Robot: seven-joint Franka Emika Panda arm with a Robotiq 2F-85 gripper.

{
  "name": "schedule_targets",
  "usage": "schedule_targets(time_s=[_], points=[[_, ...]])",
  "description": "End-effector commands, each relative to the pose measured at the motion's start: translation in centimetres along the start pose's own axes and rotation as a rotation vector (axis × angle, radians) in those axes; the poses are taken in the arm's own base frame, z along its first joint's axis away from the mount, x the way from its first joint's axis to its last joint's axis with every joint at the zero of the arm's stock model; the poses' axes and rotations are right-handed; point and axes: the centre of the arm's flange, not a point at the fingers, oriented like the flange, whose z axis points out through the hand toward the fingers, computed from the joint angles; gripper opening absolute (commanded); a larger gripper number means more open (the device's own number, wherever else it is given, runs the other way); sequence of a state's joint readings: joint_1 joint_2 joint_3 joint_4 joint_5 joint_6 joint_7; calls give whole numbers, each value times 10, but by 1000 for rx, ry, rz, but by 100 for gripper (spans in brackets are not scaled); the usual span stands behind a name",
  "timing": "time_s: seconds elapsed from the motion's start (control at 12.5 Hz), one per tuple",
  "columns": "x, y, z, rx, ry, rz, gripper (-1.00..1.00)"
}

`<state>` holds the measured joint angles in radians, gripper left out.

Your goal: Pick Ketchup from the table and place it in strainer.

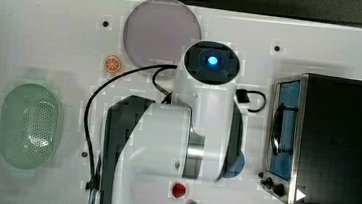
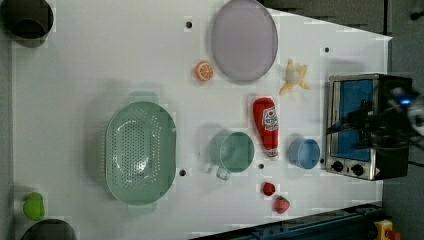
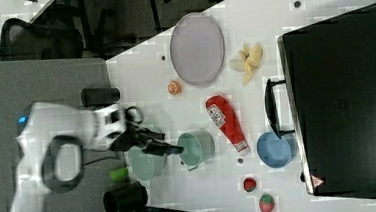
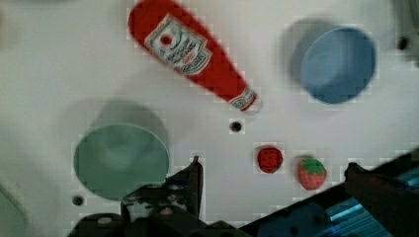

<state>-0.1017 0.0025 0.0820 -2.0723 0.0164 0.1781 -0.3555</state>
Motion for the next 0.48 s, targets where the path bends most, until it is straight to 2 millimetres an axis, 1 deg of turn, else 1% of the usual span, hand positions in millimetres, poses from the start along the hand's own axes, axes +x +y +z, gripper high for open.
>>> schedule_targets(time_s=[0.08, 0.32, 0.48], points=[[13, -8, 20, 11, 69, -329, 100], [27, -18, 66, 12, 94, -497, 100], [32, -20, 100, 15, 108, -532, 100]])
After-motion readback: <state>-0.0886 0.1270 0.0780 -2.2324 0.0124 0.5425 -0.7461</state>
